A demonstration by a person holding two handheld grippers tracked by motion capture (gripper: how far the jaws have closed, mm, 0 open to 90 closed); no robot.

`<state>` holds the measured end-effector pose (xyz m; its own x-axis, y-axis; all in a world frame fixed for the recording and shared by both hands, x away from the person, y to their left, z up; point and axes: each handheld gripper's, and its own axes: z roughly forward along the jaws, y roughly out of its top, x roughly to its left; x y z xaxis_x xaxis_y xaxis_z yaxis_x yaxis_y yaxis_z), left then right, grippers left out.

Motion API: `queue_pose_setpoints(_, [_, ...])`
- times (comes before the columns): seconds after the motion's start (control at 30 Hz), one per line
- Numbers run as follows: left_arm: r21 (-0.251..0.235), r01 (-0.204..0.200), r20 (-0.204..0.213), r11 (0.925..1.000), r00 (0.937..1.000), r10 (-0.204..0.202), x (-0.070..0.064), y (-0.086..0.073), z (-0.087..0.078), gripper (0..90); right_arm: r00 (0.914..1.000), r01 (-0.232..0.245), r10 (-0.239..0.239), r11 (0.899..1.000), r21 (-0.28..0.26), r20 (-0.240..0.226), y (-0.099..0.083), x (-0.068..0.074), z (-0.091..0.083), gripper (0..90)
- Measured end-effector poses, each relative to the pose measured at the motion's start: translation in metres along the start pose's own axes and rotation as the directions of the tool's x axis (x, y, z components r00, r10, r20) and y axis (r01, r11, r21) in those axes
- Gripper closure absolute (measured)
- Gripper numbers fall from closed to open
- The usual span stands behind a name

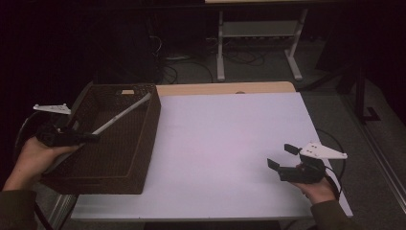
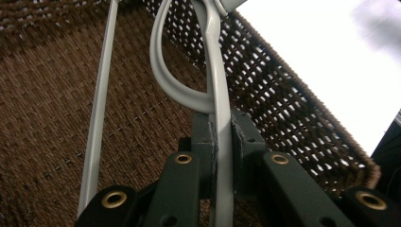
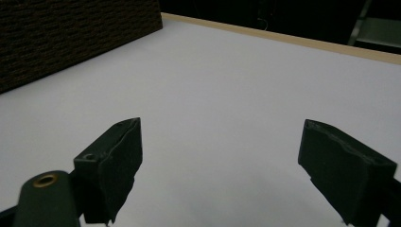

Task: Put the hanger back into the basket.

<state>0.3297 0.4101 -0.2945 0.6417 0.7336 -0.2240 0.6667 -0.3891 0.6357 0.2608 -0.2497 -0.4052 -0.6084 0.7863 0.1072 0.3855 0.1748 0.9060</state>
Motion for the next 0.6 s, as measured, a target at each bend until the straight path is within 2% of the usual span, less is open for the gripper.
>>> queue_pose_setpoints(0.23, [0.049, 0.006, 0.004, 0.9988, 1.0000, -0.006, 0.009, 0.000, 0.016, 82.0, 1.0000, -0.001, 0.001, 1.000, -0.001, 0.005, 0.000, 0.000, 0.000, 14.0])
queue_pose_setpoints(0.43, [0.076, 0.026, 0.016, 0.9968, 0.9995, -0.027, 0.019, -0.005, 0.027, 81.9, 1.0000, -0.003, 0.003, 1.000, -0.002, 0.009, 0.000, 0.000, -0.002, 14.0])
queue_pose_setpoints(0.6, [0.056, 0.038, 0.027, 0.9977, 0.9988, -0.039, 0.024, -0.009, 0.031, 80.5, 0.9999, -0.005, 0.005, 1.000, -0.003, 0.010, 0.000, -0.001, -0.002, 14.0])
